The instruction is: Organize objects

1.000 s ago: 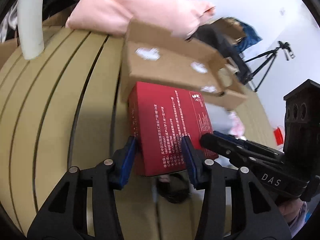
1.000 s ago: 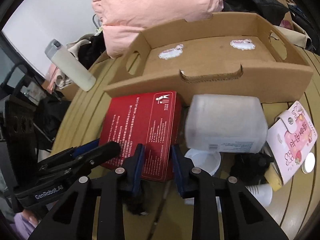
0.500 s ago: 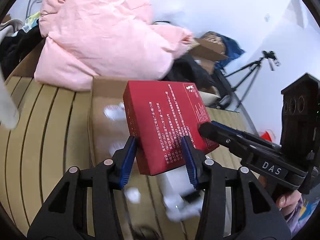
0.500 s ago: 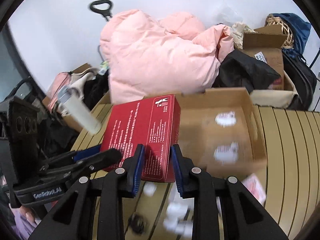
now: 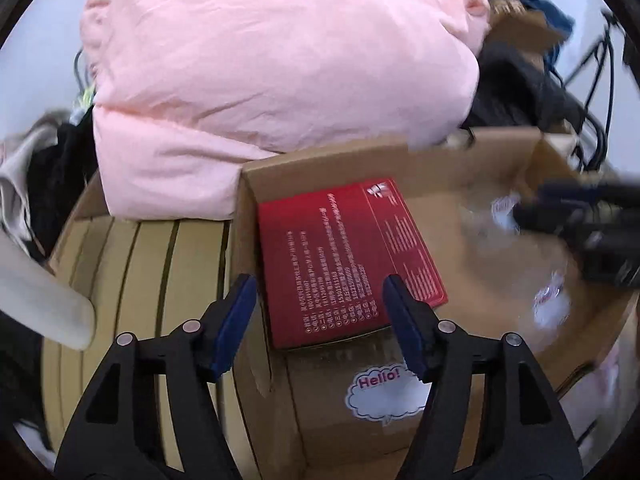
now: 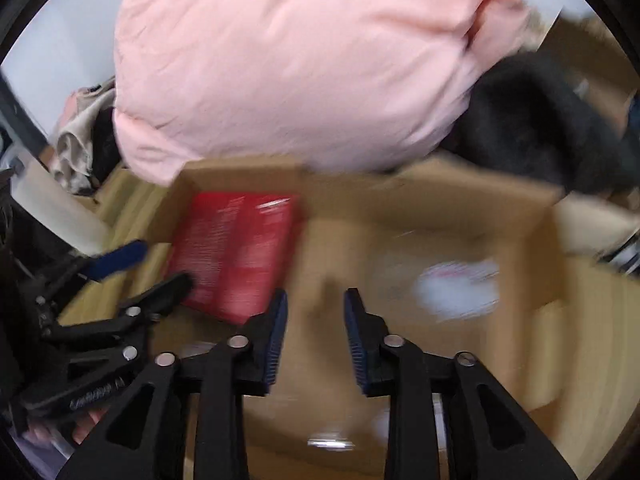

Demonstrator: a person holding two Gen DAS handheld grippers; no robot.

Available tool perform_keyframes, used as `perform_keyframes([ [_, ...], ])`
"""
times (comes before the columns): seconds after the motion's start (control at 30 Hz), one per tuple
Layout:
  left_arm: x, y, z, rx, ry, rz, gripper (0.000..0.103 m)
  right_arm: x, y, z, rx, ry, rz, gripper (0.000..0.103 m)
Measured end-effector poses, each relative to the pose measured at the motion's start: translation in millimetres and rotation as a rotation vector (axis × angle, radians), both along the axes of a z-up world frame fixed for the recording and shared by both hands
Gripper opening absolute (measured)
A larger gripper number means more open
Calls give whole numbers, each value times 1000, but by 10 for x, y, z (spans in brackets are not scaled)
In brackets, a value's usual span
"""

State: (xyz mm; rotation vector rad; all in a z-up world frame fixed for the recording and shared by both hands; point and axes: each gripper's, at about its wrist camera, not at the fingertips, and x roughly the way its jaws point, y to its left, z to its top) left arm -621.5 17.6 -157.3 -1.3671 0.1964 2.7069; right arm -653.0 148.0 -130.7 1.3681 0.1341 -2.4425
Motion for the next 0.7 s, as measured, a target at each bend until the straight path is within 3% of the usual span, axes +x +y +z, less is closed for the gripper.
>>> perform_keyframes([
  [0.03,-14,-20,15,17,-2,8,63,-20,114,15,23,20,-26,82],
  [0.13,-13,-86,128,74,-16,24,63,50,476,-7,-87,-53,-71,83],
  [0.27,333,-94,466,2,3,15,70,501,586,257,-55,13,-41,83],
  [0.43,1351,-81,1085,-14,108,-40,89,1323,811,756,-50,70,-4,83],
  [0.57,2226,-165,1508,17,168,-54,94,2195,1025,1126,-48,101,-11,83],
  [0.63,2691,-238,1686,62,188,-35,102,2600,1105,1238,-57,118,-20,83],
  [0.7,3028,-288,1770,72,210,-26,103,3054,1163,1289,-55,133,-37,83],
])
